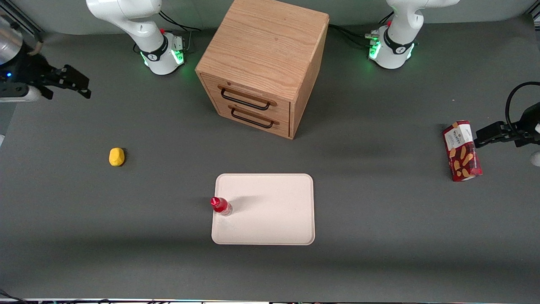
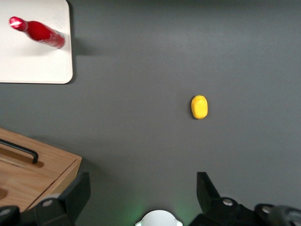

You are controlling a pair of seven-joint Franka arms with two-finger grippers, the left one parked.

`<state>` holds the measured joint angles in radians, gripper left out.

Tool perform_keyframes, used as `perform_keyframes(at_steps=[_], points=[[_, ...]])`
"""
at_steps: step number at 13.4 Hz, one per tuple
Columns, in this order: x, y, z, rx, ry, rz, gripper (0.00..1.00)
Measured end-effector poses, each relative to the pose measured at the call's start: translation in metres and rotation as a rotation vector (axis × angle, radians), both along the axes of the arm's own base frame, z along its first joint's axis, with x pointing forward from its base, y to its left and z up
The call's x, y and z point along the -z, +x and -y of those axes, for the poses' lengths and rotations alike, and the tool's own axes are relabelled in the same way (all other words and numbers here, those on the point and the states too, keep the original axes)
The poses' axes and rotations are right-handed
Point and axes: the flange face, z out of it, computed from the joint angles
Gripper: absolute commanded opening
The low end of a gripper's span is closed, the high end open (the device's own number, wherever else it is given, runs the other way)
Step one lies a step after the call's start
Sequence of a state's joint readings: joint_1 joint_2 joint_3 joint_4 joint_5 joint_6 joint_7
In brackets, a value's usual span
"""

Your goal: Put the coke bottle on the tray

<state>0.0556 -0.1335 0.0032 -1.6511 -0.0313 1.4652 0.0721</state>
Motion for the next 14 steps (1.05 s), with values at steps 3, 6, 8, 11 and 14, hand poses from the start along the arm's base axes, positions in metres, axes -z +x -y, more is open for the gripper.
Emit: perform_keyframes(at_steps=[3, 6, 8, 11, 14], points=[[0.012, 0.008, 0.02, 0.014, 0.004, 0.003, 1.0], [0.026, 0.024, 0.026, 0.006, 0.005, 0.015, 1.0], [0.032, 0.032, 0.027, -0.002, 0.005, 0.012, 1.0], [0.031, 0.035, 0.027, -0.015, 0.006, 0.013, 1.0], [0.031, 0.035, 0.027, -0.014, 0.006, 0.014, 1.0]])
